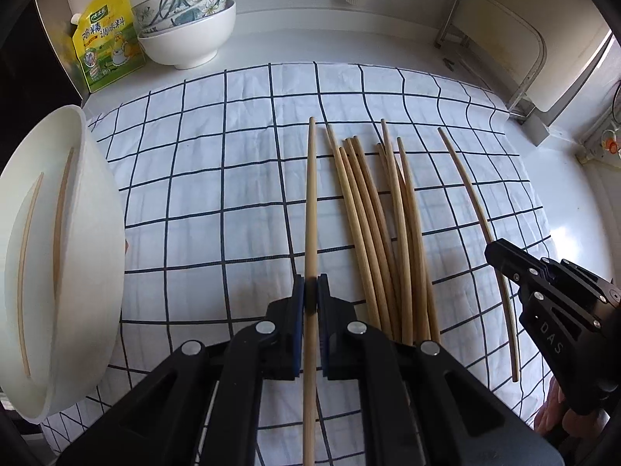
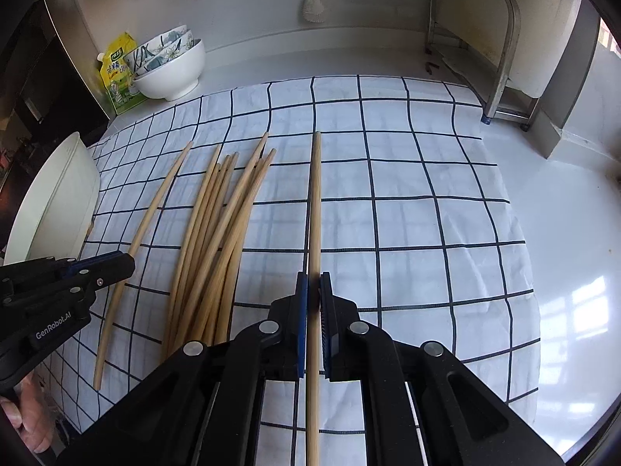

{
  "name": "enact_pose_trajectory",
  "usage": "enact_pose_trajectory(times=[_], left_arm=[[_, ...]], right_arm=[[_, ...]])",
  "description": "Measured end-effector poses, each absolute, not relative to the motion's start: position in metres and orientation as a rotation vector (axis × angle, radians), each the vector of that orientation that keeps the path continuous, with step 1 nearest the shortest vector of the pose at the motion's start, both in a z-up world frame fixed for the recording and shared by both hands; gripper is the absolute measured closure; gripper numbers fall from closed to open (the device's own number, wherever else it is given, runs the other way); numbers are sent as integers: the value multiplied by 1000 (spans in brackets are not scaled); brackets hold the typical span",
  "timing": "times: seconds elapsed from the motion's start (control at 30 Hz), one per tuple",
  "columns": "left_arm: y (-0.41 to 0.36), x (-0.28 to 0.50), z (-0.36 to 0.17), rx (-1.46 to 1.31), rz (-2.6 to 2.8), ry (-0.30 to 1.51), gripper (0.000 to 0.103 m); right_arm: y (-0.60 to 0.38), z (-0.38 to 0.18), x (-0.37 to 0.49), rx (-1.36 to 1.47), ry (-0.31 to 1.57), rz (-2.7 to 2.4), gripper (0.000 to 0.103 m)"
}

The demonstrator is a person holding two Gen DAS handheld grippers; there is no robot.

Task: Organize utensils
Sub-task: 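Carry the chopsticks into the white basin and open the left tool while the right tool releases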

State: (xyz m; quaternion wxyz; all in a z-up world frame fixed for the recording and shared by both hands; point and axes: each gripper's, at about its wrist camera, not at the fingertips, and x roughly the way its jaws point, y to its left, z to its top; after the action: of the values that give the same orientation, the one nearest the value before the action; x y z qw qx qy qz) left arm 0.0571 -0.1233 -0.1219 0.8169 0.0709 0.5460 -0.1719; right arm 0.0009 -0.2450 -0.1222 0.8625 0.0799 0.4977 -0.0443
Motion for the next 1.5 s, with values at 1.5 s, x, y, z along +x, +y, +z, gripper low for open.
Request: enact_pose_trajectory(times=[1.5], left_arm=[[183,105,-75,-3,-159,1108,96]], right_arm=[[83,-81,124,89,1058,275,97]])
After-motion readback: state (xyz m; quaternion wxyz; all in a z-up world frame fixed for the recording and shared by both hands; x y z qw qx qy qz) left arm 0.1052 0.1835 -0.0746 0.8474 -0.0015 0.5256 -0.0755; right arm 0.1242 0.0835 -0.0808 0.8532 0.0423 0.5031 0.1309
